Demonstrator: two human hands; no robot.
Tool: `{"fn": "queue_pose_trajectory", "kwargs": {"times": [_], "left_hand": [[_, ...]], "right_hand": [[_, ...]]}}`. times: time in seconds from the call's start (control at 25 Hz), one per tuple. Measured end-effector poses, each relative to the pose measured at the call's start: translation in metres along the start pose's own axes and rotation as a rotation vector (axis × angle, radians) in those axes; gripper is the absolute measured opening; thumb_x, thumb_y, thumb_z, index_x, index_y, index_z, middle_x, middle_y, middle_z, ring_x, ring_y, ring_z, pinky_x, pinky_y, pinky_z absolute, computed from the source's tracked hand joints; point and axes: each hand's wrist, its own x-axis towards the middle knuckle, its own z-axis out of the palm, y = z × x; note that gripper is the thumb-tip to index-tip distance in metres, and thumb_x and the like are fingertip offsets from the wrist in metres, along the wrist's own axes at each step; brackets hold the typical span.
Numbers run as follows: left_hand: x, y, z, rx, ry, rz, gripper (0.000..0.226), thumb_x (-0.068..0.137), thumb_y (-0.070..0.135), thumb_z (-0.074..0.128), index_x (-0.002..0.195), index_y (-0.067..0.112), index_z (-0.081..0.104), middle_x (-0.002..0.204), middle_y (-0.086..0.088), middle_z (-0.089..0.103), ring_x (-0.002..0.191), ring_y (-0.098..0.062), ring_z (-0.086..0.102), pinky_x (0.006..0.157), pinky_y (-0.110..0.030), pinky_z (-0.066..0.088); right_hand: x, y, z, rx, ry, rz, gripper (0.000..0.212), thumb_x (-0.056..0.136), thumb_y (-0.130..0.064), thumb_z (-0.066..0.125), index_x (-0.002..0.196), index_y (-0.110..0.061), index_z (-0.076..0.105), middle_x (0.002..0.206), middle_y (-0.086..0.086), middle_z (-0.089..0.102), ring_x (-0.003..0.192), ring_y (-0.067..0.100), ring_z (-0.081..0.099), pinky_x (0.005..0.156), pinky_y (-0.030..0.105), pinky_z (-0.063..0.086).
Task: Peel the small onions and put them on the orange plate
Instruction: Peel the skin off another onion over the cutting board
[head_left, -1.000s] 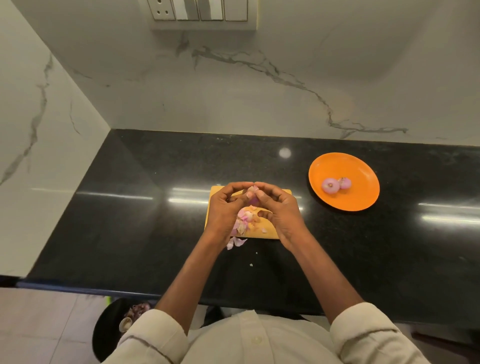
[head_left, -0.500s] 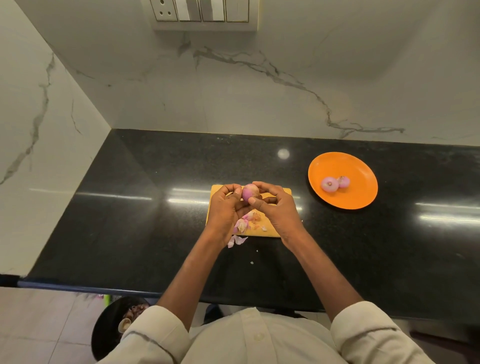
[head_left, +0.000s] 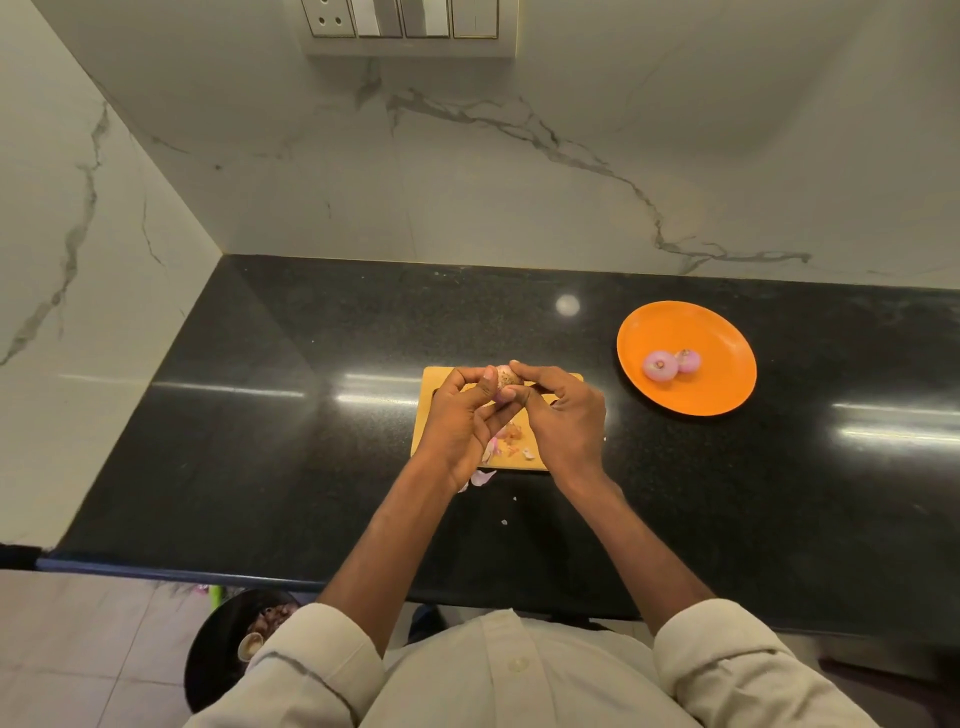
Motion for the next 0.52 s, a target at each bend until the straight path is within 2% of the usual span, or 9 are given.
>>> {"fn": "queue_pose_trajectory", "kwargs": {"times": [0.16, 0.24, 0.32, 0.4, 0.52], "left_hand": [[-0.002, 0.000, 0.004, -0.023, 0.049, -0.049, 0.019, 0.110, 0.017, 0.057, 0.102, 0.000, 0.062, 0.092, -0.020, 0.077, 0.090, -0.031, 0.082, 0.083, -0.039, 0.068], [-0.004, 0.000, 0.005, -0.060, 0.050, -0.079, 0.022, 0.112, 0.019, 0.055, 0.109, -0.002, 0.062, 0.099, -0.024, 0.079, 0.091, -0.034, 0.082, 0.077, -0.036, 0.068], [-0.004, 0.000, 0.005, -0.054, 0.057, -0.089, 0.023, 0.114, 0.020, 0.051, 0.117, 0.000, 0.061, 0.104, -0.023, 0.079, 0.093, -0.031, 0.082, 0.075, -0.034, 0.068], [-0.002, 0.001, 0.004, -0.061, 0.093, -0.075, 0.017, 0.113, 0.016, 0.052, 0.117, 0.003, 0.063, 0.110, -0.022, 0.077, 0.093, -0.029, 0.080, 0.074, -0.032, 0.067], [0.001, 0.001, -0.002, -0.133, 0.073, -0.045, 0.022, 0.109, 0.011, 0.058, 0.128, 0.002, 0.064, 0.121, -0.022, 0.074, 0.104, -0.029, 0.077, 0.083, -0.032, 0.067]], "right_hand": [[0.004, -0.005, -0.002, 0.117, 0.066, 0.047, 0.015, 0.093, -0.005, 0.074, 0.096, -0.017, 0.083, 0.086, -0.012, 0.078, 0.085, 0.000, 0.072, 0.072, 0.013, 0.055], [0.006, -0.005, -0.003, 0.125, 0.094, 0.100, 0.016, 0.096, -0.008, 0.073, 0.092, -0.021, 0.081, 0.083, -0.013, 0.076, 0.082, 0.002, 0.072, 0.069, 0.016, 0.056], [0.008, -0.004, -0.004, 0.153, 0.107, 0.193, 0.021, 0.100, -0.009, 0.068, 0.094, -0.026, 0.078, 0.086, -0.012, 0.076, 0.082, 0.008, 0.073, 0.066, 0.023, 0.059], [0.011, -0.003, -0.007, 0.236, 0.049, 0.259, 0.026, 0.104, -0.006, 0.061, 0.101, -0.026, 0.078, 0.092, -0.010, 0.077, 0.087, 0.010, 0.075, 0.065, 0.025, 0.059], [0.012, -0.002, -0.008, 0.308, -0.122, 0.238, 0.019, 0.100, -0.018, 0.072, 0.116, -0.023, 0.078, 0.108, -0.011, 0.078, 0.098, 0.006, 0.073, 0.072, 0.023, 0.060]]}}
